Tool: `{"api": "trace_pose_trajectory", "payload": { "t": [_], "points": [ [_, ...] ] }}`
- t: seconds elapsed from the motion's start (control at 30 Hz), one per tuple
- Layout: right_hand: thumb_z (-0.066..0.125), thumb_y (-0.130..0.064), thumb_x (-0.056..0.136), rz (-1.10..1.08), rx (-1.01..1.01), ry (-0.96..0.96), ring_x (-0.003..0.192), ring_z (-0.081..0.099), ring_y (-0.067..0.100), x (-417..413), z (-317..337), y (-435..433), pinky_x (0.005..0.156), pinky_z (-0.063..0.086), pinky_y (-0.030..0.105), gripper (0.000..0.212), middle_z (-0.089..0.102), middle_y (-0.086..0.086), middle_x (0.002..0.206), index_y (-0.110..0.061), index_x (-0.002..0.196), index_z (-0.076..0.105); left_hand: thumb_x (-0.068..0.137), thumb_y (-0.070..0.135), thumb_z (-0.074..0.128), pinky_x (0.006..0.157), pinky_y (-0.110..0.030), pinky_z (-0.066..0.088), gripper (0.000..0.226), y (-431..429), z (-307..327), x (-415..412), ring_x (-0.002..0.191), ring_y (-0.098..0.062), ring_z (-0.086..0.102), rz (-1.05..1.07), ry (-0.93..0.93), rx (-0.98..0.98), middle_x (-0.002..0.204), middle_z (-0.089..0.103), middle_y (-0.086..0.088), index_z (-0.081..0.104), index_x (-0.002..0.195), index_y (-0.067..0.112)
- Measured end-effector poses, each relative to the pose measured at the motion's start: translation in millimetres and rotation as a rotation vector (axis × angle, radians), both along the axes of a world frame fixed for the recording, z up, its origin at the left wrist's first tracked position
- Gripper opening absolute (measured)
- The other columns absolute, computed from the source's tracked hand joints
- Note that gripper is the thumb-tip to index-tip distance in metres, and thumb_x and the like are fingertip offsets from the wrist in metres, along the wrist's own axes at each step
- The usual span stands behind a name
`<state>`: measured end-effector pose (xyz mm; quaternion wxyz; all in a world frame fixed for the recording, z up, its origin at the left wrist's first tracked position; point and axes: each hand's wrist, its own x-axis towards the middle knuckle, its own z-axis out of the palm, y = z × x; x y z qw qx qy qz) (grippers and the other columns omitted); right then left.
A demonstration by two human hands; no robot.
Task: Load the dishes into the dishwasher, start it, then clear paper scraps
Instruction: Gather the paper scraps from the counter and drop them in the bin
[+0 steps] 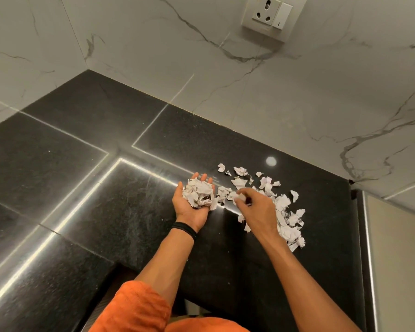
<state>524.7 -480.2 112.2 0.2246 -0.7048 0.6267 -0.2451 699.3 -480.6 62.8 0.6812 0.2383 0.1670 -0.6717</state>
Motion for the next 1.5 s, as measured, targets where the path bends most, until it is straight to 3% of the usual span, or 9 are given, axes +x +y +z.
{"api": "trace_pose_trajectory", "payload": {
  "t": [0.17,0.23,0.33,0.53,0.73,0.93,1.27,1.4,1.5],
  "points": [
    [0.079,-0.020,0.087,0.104,0.023,-0.396,0.089,0.068,0.006,30.9,33.1,6.2,0.077,0.053,0.018,0.016,0.074,-0.015,0.095,-0.027,0.101,0.075,0.105,0.049,0.033,0.106,-0.051,0.046,0.055,-6.0,5.1,-18.2,0.124,-0.034,0.060,-0.049,-0.004,0.003,0.133,0.064,-0.017,0.063,0.129,0.009],
    [0.079,-0.023,0.086,0.184,0.002,-0.344,0.092,0.067,0.006,44.3,31.8,5.7,0.082,0.053,0.023,0.019,0.073,-0.014,0.098,-0.029,0.103,0.075,0.104,0.050,0.035,0.095,-0.051,0.052,0.055,-7.8,6.7,-23.4,0.113,-0.033,0.067,-0.093,-0.027,-0.002,0.131,0.066,-0.015,0.063,0.132,0.012],
    [0.082,-0.031,0.081,0.253,-0.008,-0.199,0.094,0.062,0.003,52.6,26.7,2.5,0.085,0.049,0.023,0.031,0.072,-0.017,0.103,-0.030,0.111,0.074,0.104,0.053,0.034,0.107,-0.051,0.047,0.058,-9.9,6.8,-27.0,0.126,-0.035,0.061,-0.137,-0.075,-0.003,0.135,0.066,-0.014,0.060,0.138,0.014],
    [0.079,-0.034,0.088,0.104,0.055,-0.429,0.096,0.067,0.004,29.5,30.8,-17.0,0.078,0.052,0.016,0.021,0.074,-0.016,0.104,-0.026,0.107,0.077,0.106,0.049,0.033,0.104,-0.049,0.048,0.056,-9.6,10.1,-19.7,0.119,-0.034,0.064,-0.068,-0.033,0.004,0.132,0.067,-0.017,0.061,0.136,0.011],
    [0.071,-0.019,0.093,0.111,0.137,0.010,0.099,0.064,0.005,-2.6,-1.6,-51.4,0.092,0.055,0.034,0.028,0.069,-0.011,0.115,-0.026,0.120,0.071,0.106,0.046,0.033,0.109,-0.049,0.044,0.057,-11.5,5.0,-10.3,0.131,-0.037,0.055,0.009,0.057,0.014,0.140,0.061,-0.020,0.060,0.136,0.006],
    [0.074,-0.015,0.087,0.306,0.091,0.349,0.106,0.063,0.021,0.1,-31.5,-49.5,0.089,0.046,0.032,0.038,0.069,-0.001,0.111,-0.022,0.123,0.069,0.106,0.044,0.033,0.108,-0.050,0.044,0.056,-16.3,-1.1,-4.1,0.131,-0.039,0.056,0.042,0.057,0.006,0.140,0.061,-0.021,0.058,0.138,0.006],
    [0.075,-0.036,0.089,0.104,-0.043,0.083,0.088,0.061,0.001,5.3,-8.5,-36.6,0.076,0.052,0.025,0.020,0.067,-0.019,0.101,-0.031,0.107,0.068,0.106,0.046,0.033,0.114,-0.050,0.040,0.057,-23.9,-5.6,-9.9,0.129,-0.037,0.057,-0.008,-0.005,0.045,0.138,0.062,-0.021,0.058,0.139,0.005],
    [0.076,-0.036,0.088,0.213,-0.111,-0.089,0.091,0.059,0.000,26.9,20.5,-33.6,0.080,0.048,0.020,0.017,0.067,-0.020,0.098,-0.029,0.102,0.069,0.105,0.047,0.035,0.114,-0.050,0.041,0.057,-24.8,-5.9,-14.8,0.134,-0.036,0.054,-0.051,-0.037,0.065,0.142,0.059,-0.020,0.057,0.141,0.008],
    [0.077,-0.040,0.086,0.323,-0.143,-0.031,0.093,0.056,0.004,43.4,26.8,-28.3,0.080,0.045,0.023,0.022,0.068,-0.018,0.101,-0.030,0.105,0.070,0.104,0.049,0.038,0.110,-0.050,0.046,0.058,-24.7,-5.1,-16.8,0.126,-0.035,0.061,-0.090,-0.068,0.044,0.138,0.062,-0.018,0.057,0.144,0.012]
  ]
}}
